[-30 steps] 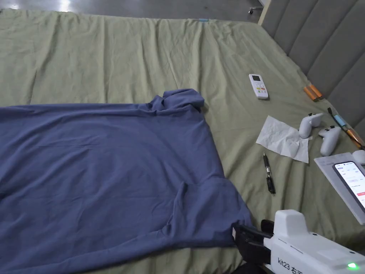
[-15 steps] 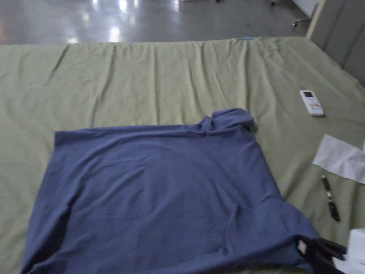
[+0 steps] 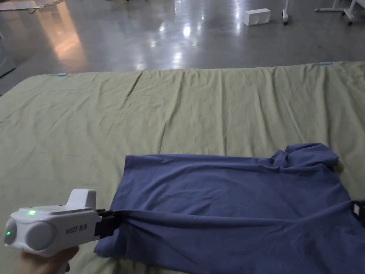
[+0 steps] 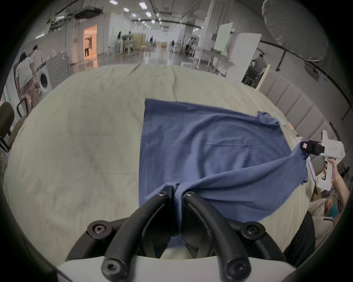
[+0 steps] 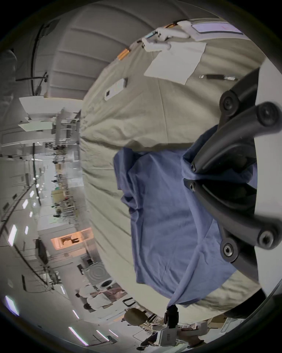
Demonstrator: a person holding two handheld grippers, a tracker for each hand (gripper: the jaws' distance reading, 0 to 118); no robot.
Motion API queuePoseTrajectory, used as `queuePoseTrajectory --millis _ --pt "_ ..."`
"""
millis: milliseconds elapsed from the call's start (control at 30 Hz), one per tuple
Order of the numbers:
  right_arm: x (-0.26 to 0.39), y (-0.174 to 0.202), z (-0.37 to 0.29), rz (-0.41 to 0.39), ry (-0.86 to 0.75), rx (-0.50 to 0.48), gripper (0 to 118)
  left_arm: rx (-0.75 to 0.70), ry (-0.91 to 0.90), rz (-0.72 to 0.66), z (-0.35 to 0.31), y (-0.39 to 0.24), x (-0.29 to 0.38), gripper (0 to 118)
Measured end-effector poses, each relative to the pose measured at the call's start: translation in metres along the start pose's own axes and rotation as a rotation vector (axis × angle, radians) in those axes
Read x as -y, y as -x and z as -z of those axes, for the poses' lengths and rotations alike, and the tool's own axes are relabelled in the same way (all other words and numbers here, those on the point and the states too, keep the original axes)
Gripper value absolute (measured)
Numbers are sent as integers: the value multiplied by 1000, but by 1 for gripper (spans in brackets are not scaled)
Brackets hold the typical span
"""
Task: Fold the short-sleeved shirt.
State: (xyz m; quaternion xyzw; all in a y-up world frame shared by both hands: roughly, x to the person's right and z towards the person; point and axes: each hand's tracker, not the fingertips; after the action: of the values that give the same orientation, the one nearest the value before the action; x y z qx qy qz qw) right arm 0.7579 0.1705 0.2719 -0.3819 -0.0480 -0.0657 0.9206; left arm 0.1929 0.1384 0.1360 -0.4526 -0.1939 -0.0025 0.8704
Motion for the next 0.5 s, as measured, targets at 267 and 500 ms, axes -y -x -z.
queuePoseTrajectory --millis 267,500 --pt "16 -17 54 -11 83 35 54 36 -4 -29 32 10 1 75" --pt "25 -11 -49 -30 -157 32 68 147 -327 -51 -95 -12 14 96"
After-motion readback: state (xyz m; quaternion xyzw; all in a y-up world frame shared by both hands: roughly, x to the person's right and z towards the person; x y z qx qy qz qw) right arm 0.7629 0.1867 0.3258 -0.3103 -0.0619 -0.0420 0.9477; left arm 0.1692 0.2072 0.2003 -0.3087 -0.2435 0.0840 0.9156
